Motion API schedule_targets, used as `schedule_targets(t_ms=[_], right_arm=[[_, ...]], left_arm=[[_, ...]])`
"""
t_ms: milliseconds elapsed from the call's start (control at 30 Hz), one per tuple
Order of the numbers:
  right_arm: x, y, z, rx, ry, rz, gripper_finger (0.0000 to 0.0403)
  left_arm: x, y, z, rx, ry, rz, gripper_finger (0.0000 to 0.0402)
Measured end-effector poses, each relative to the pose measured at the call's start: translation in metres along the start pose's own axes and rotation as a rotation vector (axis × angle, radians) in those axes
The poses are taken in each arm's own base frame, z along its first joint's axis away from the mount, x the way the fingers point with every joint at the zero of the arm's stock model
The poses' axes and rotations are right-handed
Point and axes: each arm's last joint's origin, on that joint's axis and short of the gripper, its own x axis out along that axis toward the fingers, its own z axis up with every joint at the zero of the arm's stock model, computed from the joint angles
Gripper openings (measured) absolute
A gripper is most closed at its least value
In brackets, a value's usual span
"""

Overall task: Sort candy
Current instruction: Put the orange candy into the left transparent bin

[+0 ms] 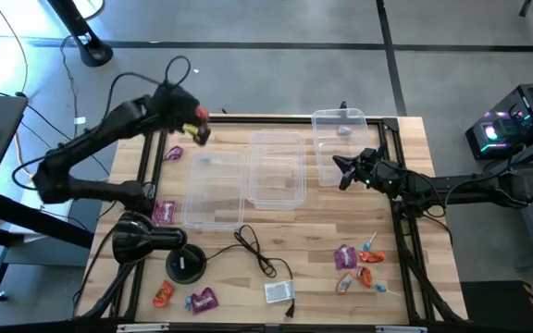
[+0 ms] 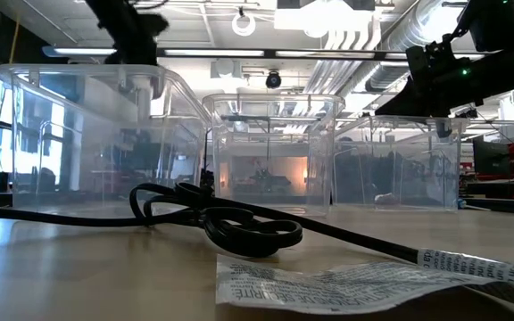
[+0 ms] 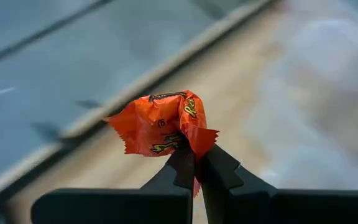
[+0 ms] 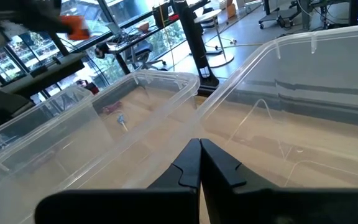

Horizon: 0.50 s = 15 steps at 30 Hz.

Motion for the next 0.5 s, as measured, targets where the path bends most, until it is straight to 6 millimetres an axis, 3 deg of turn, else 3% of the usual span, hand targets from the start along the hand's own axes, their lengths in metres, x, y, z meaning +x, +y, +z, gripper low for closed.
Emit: schedule_targets(t_ms=[133,333,500], right_arm=[[0.0,0.0,0.0,-0.001,0.004,-0.002,0.0],[0.0,0.0,-0.001,-0.003,0.007,-0.003,0.0],[0.0,0.0,0.0,-0.001,0.001,-0.001,0.0]], left_arm=[[-0.004,-0.029,-0.034,0.032,0.05,-0.175,0.0],[0.01,-0.067,-0.096,0.089,0.186,-0.32,0.0],[0.026,-0.087,-0.123,0.119,0.161,-0.36,0.0016]])
